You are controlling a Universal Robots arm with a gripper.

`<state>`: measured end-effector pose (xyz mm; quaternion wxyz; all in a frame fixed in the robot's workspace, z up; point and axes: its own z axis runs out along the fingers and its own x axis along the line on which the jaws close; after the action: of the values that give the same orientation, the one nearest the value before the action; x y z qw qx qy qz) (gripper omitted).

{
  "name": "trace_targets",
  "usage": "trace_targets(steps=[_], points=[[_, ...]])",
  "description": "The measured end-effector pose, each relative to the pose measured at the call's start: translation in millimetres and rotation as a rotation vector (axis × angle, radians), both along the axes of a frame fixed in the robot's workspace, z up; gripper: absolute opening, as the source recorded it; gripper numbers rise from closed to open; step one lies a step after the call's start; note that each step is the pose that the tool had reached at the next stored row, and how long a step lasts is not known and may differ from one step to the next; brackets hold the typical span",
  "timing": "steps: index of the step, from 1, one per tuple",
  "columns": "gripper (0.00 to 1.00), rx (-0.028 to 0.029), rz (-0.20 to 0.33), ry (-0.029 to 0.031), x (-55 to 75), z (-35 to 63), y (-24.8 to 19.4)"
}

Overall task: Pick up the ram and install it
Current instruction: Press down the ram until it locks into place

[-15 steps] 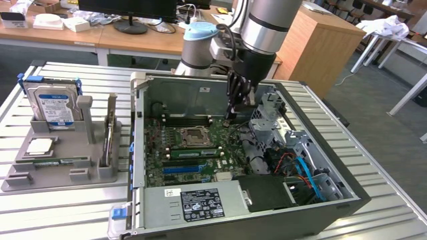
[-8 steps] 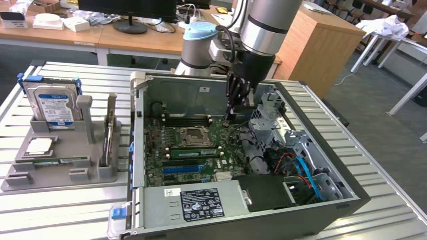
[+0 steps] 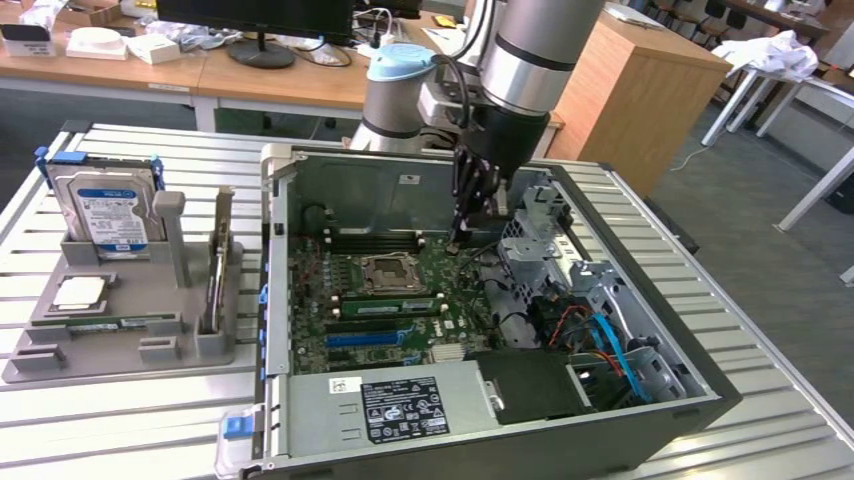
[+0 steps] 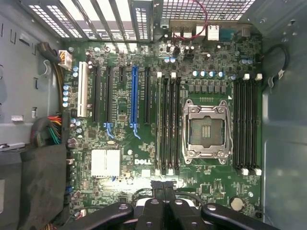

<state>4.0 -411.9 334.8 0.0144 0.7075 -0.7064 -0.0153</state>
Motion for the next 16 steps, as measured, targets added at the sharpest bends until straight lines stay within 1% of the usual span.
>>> trace_targets(steps=[16], points=[[0.10,0.0000,0.000,0.0000,0.0,-6.3,0.0]])
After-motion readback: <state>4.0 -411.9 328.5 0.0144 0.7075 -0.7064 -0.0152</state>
